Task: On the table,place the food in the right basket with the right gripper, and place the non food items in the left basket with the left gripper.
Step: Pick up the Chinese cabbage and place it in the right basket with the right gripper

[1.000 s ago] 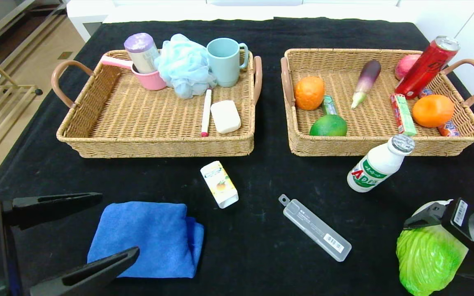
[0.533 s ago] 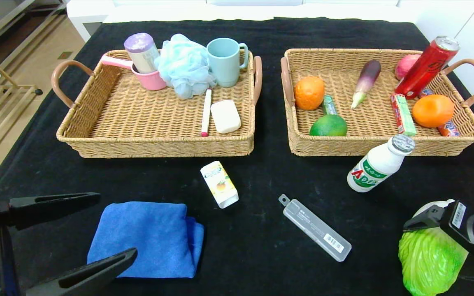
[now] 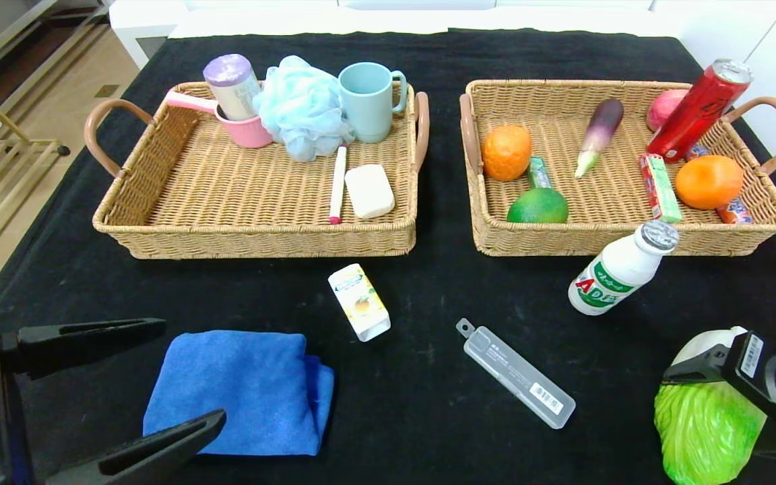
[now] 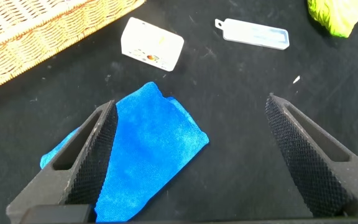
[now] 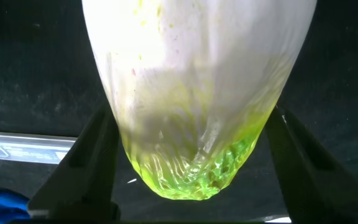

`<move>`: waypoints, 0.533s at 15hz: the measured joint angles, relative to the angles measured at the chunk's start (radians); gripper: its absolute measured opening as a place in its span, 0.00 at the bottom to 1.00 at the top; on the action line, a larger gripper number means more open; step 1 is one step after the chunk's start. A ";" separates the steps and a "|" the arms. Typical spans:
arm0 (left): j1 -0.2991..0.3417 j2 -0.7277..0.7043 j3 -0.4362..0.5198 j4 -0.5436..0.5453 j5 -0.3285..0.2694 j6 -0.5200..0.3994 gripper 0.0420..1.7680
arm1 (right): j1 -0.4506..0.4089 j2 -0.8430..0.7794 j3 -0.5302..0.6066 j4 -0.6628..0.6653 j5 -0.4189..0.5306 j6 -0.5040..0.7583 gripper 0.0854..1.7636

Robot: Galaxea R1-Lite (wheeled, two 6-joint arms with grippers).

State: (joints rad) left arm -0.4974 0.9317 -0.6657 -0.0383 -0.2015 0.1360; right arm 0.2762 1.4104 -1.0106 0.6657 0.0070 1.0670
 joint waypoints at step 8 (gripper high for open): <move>0.000 0.000 0.000 -0.001 0.001 0.000 0.97 | -0.004 0.003 0.001 0.002 0.002 -0.001 0.79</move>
State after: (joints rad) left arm -0.4974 0.9317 -0.6657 -0.0394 -0.2004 0.1362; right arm 0.2726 1.4130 -1.0096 0.6681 0.0091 1.0664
